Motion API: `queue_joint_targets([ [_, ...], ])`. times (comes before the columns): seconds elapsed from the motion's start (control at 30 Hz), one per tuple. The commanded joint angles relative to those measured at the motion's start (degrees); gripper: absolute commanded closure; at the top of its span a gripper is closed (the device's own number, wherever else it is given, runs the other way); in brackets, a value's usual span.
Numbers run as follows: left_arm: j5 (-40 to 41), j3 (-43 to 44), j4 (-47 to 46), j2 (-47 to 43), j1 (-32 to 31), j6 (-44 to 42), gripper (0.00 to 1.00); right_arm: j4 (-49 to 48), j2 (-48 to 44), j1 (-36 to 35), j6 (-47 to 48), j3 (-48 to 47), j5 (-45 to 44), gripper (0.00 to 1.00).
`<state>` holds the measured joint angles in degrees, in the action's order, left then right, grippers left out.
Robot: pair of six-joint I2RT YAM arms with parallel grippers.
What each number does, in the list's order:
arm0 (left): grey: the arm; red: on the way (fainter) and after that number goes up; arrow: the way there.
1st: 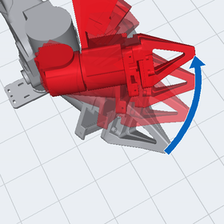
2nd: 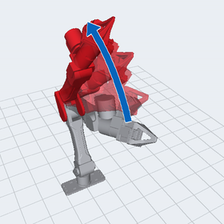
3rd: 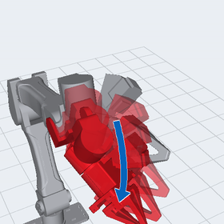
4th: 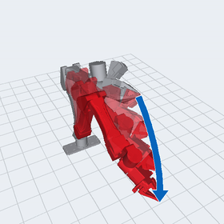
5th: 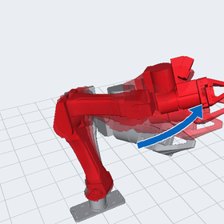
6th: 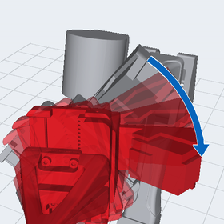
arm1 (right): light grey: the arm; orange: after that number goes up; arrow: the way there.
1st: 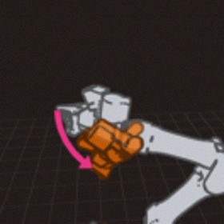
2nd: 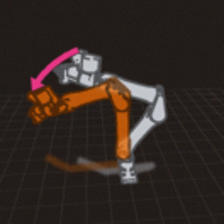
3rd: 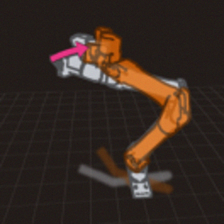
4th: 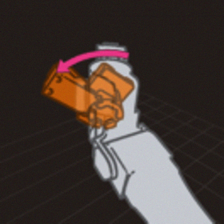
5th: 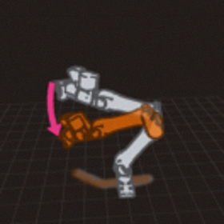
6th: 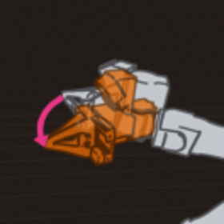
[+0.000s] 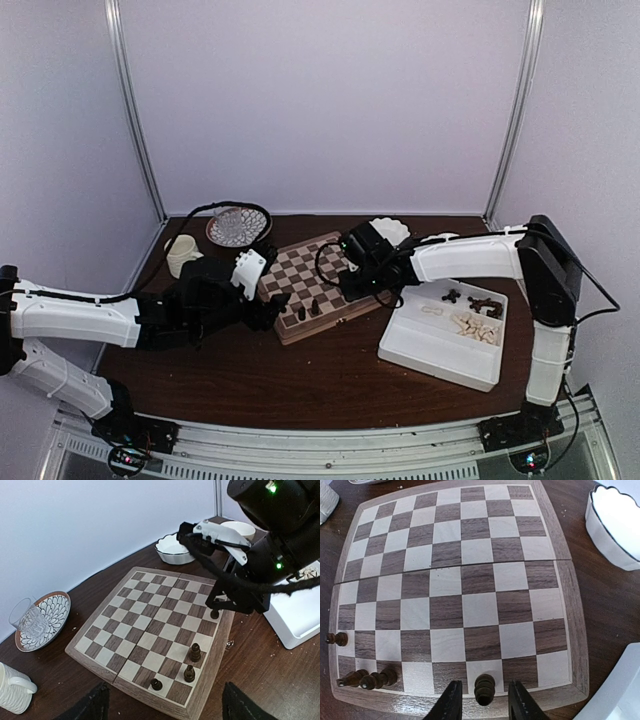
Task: Set up the chess pieces on the board
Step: Place the bishop on c8, then pick up the chess pile from the storage box.
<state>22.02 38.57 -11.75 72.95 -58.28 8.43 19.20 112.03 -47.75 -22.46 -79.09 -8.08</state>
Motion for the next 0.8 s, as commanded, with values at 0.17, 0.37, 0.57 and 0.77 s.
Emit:
queue_joint_targets([
  [0.17, -0.8, 1.4, 2.2, 0.5, 0.2, -0.7, 0.22, 3.7, -11.3, 0.4, 0.2, 3.8, -6.3, 0.68],
  [0.37, -1.0, 1.2, 2.5, -0.5, 0.2, -0.3, 0.22, 10.3, -19.4, 2.1, -3.0, 7.4, -9.1, 0.73],
  [0.57, 0.1, 0.5, 2.6, -1.7, 0.2, -0.2, 0.22, 14.2, -30.7, 4.1, -5.4, 12.8, -9.9, 0.71],
  [0.77, 0.6, -2.5, 0.7, -3.2, 0.2, -0.3, 0.21, 14.6, -35.8, 12.9, -5.1, 18.4, -9.7, 0.69],
])
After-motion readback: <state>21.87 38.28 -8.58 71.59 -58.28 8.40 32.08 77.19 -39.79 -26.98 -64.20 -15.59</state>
